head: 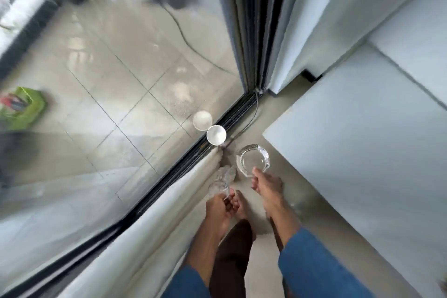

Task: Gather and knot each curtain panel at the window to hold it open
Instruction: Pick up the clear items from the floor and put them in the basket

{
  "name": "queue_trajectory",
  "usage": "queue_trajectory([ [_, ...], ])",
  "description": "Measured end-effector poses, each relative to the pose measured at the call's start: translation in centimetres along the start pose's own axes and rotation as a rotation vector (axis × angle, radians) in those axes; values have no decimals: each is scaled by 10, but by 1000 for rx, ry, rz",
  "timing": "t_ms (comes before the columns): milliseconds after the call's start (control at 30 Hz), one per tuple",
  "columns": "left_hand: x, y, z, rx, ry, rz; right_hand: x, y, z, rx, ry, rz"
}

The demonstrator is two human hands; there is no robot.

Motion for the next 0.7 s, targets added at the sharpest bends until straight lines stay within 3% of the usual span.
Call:
queue_trajectory([
  [100,-63,5,-9,101,-66,29,-59,13,-46,102,56,-71],
  [367,-157,-37,-53,553,-339,101,-176,103,-165,186,477,-96],
  [533,-207,-73,-106,862,-527,183,-201,229,-208,359,485,-59],
  [700,-253,-116,-163,1099,-713,222,-264,367,-239,740,433,-32],
])
Point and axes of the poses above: each hand's wrist, its own x-axis towards the middle knuckle, its own z-axis out of the palm, y = z × x, the point moved 7 cm from there along x, towards the middle knuckle, and after that the axes turned 14 degrees about z, right-handed, at the moved point
